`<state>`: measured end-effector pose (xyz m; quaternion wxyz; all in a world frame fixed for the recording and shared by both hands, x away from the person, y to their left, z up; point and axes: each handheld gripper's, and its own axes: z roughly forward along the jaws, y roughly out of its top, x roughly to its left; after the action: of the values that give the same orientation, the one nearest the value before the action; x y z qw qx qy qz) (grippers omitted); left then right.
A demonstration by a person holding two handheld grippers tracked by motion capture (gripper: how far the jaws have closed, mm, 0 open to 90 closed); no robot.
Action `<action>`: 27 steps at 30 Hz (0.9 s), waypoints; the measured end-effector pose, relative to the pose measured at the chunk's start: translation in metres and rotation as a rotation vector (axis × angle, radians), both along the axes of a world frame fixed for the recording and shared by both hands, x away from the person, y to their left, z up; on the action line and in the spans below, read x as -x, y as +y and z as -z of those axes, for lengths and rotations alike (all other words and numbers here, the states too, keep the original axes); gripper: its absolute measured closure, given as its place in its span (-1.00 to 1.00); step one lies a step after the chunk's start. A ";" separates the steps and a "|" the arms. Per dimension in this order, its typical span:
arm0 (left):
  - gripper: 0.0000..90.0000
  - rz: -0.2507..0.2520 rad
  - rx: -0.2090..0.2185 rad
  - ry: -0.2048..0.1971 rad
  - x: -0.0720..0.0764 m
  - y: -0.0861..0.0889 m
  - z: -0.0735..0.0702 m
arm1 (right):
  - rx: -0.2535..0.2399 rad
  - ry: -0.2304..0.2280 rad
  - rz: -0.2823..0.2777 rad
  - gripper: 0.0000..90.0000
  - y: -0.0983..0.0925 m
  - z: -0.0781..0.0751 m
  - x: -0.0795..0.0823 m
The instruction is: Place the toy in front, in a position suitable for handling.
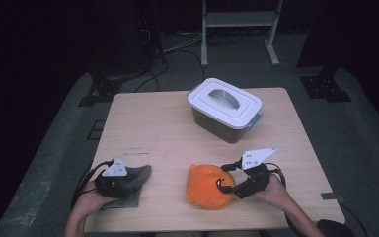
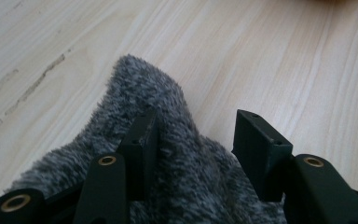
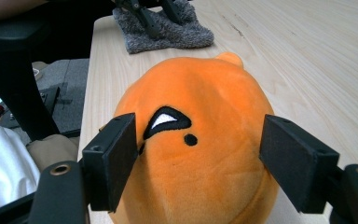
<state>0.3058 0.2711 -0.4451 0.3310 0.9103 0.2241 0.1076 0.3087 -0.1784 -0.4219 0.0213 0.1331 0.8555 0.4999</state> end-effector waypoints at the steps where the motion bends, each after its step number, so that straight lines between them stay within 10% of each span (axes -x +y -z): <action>1: 0.11 -0.005 -0.010 0.004 0.000 -0.001 0.001 | -0.002 -0.001 -0.003 -0.42 0.000 0.000 -0.001; 17: 0.68 -0.010 -0.063 -0.016 -0.003 -0.006 0.009 | 0.012 -0.035 -0.007 -0.42 -0.009 -0.007 0.003; 27: 0.71 0.028 0.088 -0.003 -0.004 -0.009 0.002 | 0.060 -0.030 -0.015 -0.38 -0.008 -0.001 0.006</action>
<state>0.3098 0.2624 -0.4470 0.3727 0.8977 0.2153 0.0942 0.3029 -0.1868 -0.4206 0.0344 0.1187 0.8708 0.4759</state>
